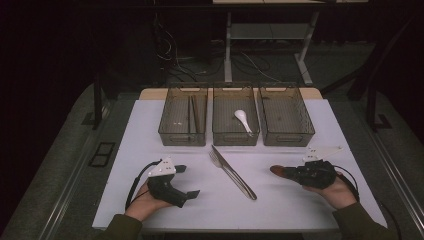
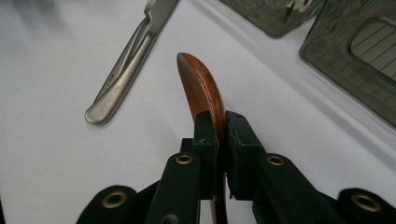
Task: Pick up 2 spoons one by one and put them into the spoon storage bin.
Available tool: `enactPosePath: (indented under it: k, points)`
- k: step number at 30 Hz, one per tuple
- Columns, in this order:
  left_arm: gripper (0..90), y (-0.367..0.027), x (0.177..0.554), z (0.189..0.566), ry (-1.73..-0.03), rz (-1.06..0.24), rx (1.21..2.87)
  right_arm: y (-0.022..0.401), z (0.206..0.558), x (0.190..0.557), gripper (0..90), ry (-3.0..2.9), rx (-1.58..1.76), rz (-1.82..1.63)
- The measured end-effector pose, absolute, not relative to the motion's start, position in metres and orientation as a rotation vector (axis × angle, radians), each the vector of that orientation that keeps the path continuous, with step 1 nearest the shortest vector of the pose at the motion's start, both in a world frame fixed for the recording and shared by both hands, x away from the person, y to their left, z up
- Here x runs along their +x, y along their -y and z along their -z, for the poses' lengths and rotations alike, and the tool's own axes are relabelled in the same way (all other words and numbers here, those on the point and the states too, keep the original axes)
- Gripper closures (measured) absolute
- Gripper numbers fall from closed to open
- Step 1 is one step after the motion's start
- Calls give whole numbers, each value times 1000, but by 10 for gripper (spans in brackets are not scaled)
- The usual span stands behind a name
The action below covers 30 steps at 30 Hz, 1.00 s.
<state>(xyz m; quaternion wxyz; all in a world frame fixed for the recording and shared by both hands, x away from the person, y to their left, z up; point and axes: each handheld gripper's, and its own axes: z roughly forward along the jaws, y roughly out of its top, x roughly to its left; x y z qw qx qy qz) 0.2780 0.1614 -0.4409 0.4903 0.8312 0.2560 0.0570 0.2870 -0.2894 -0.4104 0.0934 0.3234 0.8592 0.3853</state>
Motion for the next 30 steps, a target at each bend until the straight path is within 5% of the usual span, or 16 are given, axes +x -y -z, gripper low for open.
enactPosePath:
  k: [30]
  points:
    - [0, -162, 278, 441, -623, -140, 2014, 259, 375, 331, 829, -2411, 972, -1294]
